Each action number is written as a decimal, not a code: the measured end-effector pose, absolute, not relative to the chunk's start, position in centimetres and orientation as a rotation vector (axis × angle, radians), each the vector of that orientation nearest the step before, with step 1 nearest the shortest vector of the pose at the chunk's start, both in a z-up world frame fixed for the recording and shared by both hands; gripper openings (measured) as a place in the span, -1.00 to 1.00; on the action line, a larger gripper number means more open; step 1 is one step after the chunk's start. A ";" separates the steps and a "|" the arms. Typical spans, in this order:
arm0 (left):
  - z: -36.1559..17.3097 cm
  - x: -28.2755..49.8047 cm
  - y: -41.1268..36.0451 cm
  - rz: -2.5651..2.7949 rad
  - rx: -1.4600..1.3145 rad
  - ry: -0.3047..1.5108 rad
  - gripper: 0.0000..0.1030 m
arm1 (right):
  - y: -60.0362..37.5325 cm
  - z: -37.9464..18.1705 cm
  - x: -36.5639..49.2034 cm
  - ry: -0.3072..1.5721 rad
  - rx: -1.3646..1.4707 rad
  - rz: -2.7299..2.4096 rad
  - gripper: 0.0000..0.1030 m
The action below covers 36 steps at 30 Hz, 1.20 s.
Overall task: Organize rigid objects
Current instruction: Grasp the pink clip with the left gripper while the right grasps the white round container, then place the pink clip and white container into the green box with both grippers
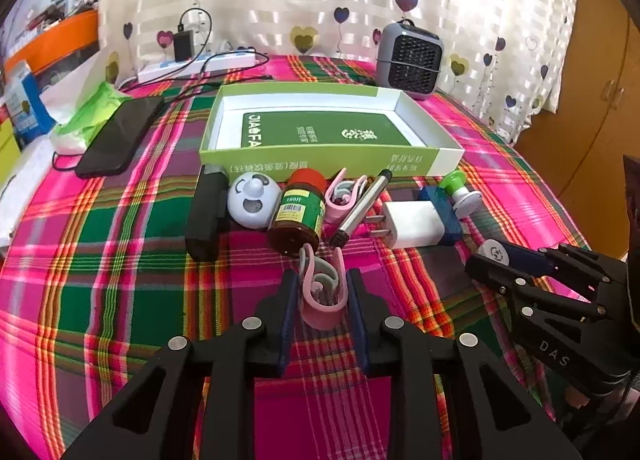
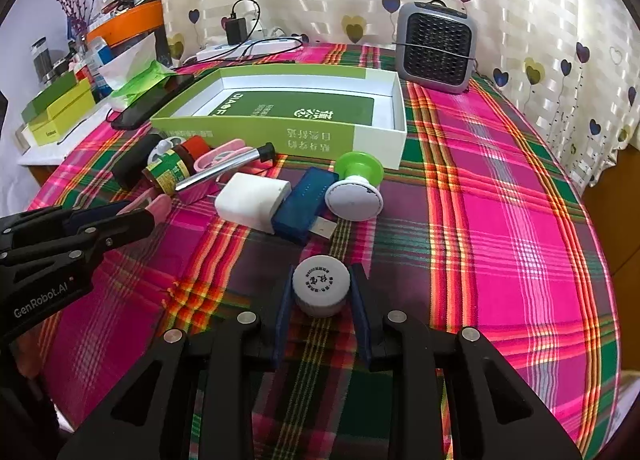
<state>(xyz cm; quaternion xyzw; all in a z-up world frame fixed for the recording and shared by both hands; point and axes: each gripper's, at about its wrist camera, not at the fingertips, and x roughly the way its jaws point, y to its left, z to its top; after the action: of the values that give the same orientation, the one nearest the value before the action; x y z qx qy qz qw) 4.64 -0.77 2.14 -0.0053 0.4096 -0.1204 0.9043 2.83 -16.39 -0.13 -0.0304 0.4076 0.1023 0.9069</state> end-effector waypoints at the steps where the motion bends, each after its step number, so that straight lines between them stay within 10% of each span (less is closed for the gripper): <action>1: 2.3 4.6 -0.8 -0.253 -0.011 0.842 -0.55 | -16.3 0.1 2.8 0.836 -0.063 0.215 -0.45; 36: 6.7 12.5 0.7 -0.297 -0.034 0.750 -0.55 | -15.6 5.4 10.9 0.763 -0.024 0.259 -0.45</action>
<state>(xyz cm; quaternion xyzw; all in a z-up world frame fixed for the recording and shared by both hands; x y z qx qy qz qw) 12.49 0.73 6.73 -0.0166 0.3648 -0.1445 0.9197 10.92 -15.56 5.39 -0.0116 0.3711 0.1258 0.9200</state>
